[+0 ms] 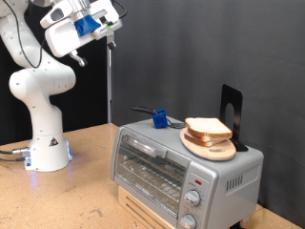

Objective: Make a piece of toast with the oven

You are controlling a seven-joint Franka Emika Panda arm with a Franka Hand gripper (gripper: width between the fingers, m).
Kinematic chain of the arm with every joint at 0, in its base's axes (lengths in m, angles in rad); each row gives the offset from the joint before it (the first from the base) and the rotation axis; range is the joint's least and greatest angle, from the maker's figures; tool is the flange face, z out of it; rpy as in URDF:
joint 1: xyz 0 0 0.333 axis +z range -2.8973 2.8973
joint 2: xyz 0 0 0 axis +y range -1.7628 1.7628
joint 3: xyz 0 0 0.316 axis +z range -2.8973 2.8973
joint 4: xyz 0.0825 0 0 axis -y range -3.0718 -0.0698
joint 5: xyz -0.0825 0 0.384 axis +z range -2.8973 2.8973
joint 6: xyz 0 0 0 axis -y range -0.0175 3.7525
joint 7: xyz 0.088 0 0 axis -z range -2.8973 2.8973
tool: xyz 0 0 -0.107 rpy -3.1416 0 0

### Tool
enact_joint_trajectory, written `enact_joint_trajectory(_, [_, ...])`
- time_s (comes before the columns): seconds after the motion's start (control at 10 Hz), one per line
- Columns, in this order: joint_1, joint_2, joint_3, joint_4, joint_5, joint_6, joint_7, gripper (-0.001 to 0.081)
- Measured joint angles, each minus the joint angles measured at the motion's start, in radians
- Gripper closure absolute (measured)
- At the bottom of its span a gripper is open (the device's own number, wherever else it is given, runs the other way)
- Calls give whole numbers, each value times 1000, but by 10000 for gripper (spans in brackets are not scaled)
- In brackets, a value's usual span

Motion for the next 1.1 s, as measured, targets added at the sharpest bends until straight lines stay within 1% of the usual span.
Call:
enact_joint_trajectory(0.1, [12,6,-22,31,34,-80,0,-2])
enact_joint_trajectory(0.2, [18,21,-34,55,60,-101,7,-2])
enact_joint_trajectory(0.3, [18,48,-38,74,79,-111,21,-2])
enact_joint_trajectory(0.6, [28,170,-39,127,91,-104,27,-2])
enact_joint_trajectory(0.7, [37,210,-38,139,91,-86,20,-2])
enact_joint_trajectory(0.9, [52,268,-28,143,91,-13,7,-2])
enact_joint_trajectory(1.1, [53,293,-6,128,88,103,-11,-2])
